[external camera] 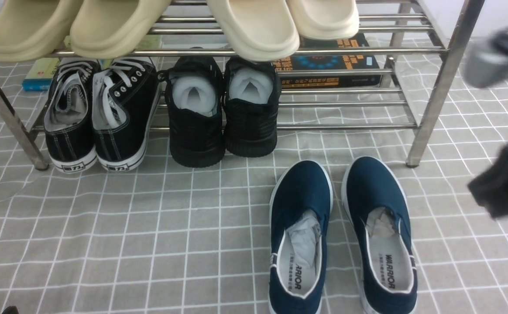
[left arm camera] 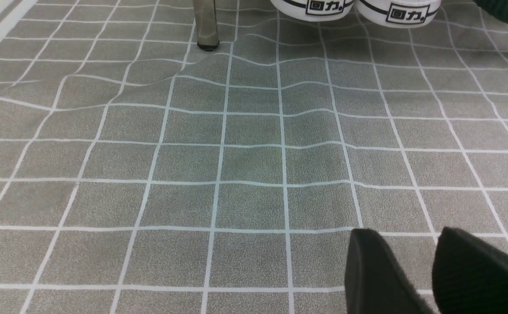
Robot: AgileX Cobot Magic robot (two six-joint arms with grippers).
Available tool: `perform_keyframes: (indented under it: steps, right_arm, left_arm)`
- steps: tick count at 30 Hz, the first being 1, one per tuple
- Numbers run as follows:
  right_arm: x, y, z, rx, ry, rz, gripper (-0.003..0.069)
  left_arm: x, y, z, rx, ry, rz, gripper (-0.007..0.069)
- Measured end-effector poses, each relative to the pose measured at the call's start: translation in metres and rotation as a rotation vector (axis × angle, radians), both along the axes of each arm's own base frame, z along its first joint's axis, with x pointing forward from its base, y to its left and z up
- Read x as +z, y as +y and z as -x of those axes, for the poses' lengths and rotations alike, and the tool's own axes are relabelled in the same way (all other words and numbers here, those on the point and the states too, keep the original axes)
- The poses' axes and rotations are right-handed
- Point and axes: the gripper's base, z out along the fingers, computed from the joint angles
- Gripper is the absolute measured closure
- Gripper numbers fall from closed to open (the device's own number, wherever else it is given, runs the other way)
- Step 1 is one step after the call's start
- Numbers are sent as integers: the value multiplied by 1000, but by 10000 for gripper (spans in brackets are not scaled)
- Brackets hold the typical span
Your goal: Take the shoes off the shelf with your hand from the grey coffee tablecloth.
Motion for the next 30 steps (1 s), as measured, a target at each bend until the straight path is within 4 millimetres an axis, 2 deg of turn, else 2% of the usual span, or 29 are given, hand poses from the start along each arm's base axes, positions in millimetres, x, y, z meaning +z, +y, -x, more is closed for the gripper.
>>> perform_keyframes:
  steps: [2,6,9,10,12,16,30]
  right_arm:
    - [-9,-6,8,17,-106,-64,674]
    - [-45,-12,16,39,-292,-180,674]
    - [-66,-11,15,40,-342,-217,674]
    - [-80,-11,15,41,-356,-228,673]
    - [-86,-11,15,43,-372,-236,672]
    - [-93,-11,16,44,-359,-226,669]
    - [-96,-12,17,47,-346,-212,665]
  left_arm:
    - [0,0,0,0,0,0,384]
    - [0,0,0,0,0,0,384]
    - [0,0,0,0,0,0,384]
    - [0,0,0,0,0,0,384]
    - [0,0,0,0,0,0,384]
    - [0,0,0,0,0,0,384]
    - [0,0,0,0,0,0,384]
